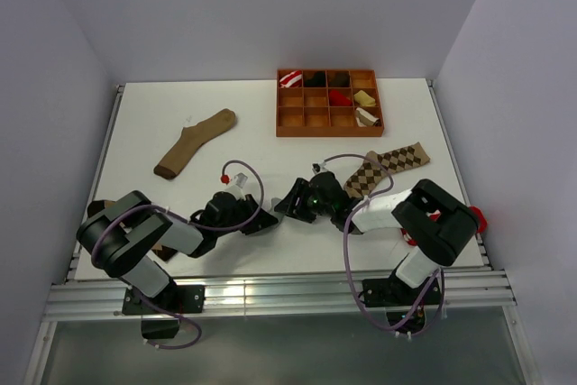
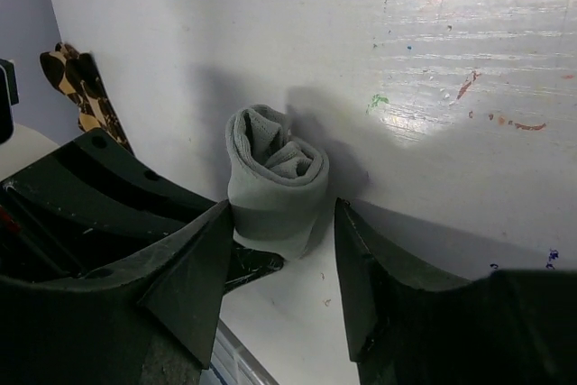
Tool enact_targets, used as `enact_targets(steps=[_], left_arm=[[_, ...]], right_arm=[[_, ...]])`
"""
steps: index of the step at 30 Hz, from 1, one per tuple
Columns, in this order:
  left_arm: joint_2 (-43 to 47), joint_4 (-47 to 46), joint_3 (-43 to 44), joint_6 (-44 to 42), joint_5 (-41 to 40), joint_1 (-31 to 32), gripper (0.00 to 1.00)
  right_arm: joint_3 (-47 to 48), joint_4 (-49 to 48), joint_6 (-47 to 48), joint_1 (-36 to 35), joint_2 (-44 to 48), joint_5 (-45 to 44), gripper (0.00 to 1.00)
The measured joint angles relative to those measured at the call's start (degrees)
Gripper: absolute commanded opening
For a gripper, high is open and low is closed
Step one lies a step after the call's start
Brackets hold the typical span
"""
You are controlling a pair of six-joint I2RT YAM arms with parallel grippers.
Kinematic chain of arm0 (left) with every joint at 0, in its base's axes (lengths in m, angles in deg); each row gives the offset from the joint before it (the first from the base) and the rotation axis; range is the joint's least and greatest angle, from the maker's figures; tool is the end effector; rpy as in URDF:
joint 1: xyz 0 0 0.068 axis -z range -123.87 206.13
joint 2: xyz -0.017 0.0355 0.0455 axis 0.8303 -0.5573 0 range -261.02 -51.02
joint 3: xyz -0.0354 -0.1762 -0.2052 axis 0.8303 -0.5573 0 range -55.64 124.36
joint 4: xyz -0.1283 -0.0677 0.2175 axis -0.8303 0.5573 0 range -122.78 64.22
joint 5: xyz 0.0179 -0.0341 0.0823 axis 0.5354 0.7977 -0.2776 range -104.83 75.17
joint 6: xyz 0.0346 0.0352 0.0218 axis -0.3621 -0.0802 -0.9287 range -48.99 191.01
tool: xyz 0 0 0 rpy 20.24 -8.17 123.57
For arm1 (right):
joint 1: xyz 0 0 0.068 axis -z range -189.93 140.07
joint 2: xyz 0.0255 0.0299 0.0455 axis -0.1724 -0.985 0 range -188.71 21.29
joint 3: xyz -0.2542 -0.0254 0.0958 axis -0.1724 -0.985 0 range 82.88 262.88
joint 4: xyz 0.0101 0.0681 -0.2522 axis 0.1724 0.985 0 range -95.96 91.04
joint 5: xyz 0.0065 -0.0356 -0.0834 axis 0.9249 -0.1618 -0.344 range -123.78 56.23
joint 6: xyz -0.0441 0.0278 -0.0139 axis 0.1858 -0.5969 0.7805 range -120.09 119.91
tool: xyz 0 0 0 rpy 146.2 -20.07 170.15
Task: Roll the socks
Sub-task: Roll the sock at the center of the board.
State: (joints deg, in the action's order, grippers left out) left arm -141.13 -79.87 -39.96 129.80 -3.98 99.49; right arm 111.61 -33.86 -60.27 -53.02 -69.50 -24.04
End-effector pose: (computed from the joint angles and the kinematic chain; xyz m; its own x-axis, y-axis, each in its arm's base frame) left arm 0.1705 -0.1702 0.1075 -0.8537 -0.3491 -0.3863 0.1268 0.5803 -0.8045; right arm 0.2016 0.1967 0.1279 -0.8767 0.3508 -0.3292 -0.0300 0.6431 0.7652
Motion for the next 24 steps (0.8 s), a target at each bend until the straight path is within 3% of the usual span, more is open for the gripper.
enact_targets(steps=[5, 6, 7, 9, 11, 17, 24], left_arm=[[-1.7, -2.82, -0.59, 1.97, 2.21, -0.85, 0.01], [-1.77, -2.86, -0.59, 2.01, 2.4, -0.96, 0.01], [-1.77, -2.82, -0.59, 2.05, 2.49, -1.01, 0.01], [-1.77, -2.71, -0.57, 1.95, 2.51, -1.01, 0.09], [-1.49, -1.97, -0.44, 1.64, 2.4, -1.01, 0.25], [4.7, 8.17, 1.81, -2.08, -1.73, -0.09, 0.48], [13.29, 29.7, 10.29, -9.35, -19.96, 9.73, 0.53]], right_arm=[[0.0, -2.23, -0.42, 0.0, -2.23, 0.96, 0.37], [0.0, -2.6, -0.46, 0.0, -2.36, 1.16, 0.25], [0.02, -2.62, -0.33, 0.0, -2.36, 1.27, 0.2], [0.2, -2.49, -0.22, 0.0, -2.36, 1.44, 0.08], [0.52, -1.84, -0.11, 0.0, -2.34, 1.46, 0.01], [4.0, 4.7, 1.49, 0.0, -2.1, 0.98, 0.0], [8.07, 12.63, 3.28, 0.0, -2.01, 0.09, 0.0]])
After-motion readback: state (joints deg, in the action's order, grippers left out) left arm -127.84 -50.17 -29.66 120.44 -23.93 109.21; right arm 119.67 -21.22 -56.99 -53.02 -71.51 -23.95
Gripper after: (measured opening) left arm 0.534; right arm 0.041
